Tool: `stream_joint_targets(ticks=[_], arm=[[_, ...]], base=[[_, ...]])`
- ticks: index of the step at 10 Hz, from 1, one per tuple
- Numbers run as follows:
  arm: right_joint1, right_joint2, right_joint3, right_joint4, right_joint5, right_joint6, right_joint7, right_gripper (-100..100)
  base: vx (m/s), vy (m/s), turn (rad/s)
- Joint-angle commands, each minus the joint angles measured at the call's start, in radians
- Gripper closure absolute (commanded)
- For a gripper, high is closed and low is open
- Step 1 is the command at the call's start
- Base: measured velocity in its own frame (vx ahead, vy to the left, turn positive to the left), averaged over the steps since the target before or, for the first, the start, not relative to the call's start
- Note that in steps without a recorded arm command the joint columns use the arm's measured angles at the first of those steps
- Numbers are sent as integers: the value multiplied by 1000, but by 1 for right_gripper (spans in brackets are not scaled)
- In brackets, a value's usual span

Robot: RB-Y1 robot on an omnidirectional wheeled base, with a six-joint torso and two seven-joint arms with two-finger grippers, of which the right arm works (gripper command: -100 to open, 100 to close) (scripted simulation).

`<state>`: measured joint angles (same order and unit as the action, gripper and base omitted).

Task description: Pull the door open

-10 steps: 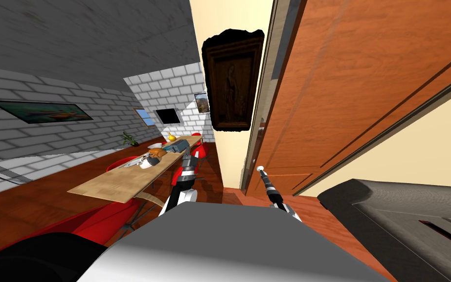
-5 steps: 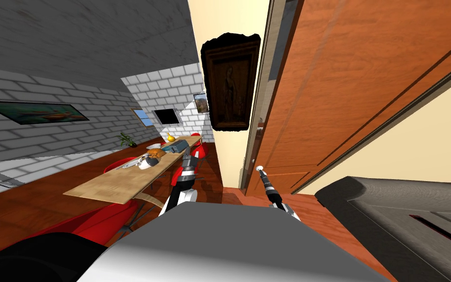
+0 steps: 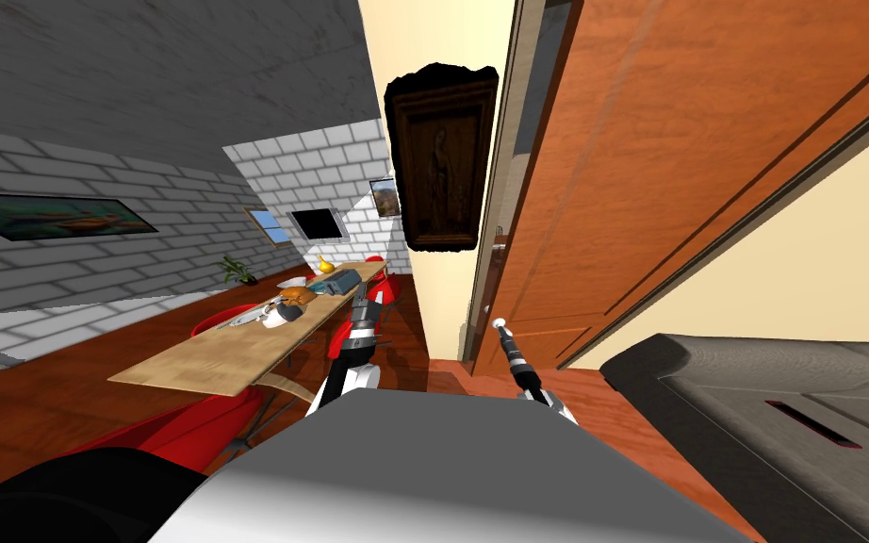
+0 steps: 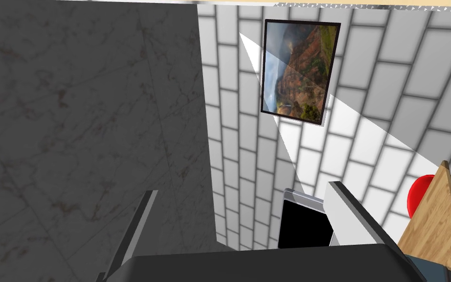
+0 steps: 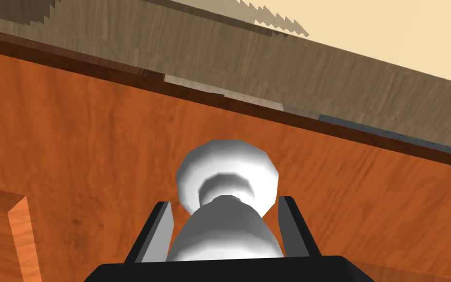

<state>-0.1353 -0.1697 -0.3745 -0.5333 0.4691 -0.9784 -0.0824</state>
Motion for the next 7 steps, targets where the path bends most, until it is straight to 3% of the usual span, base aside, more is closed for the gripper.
stream_joint_targets(ticks=[1, 4, 6, 7], arm=[[-7, 10, 17, 12, 5, -17, -46, 100], [-17, 6, 33, 28, 7, -27, -127, 100], [-17, 6, 33, 28, 7, -27, -129, 100], [-22, 4, 41, 36, 8, -32, -171, 100]], base=[[-16, 3, -45], [-19, 0, -45], [-15, 13, 3], [-12, 10, -32]])
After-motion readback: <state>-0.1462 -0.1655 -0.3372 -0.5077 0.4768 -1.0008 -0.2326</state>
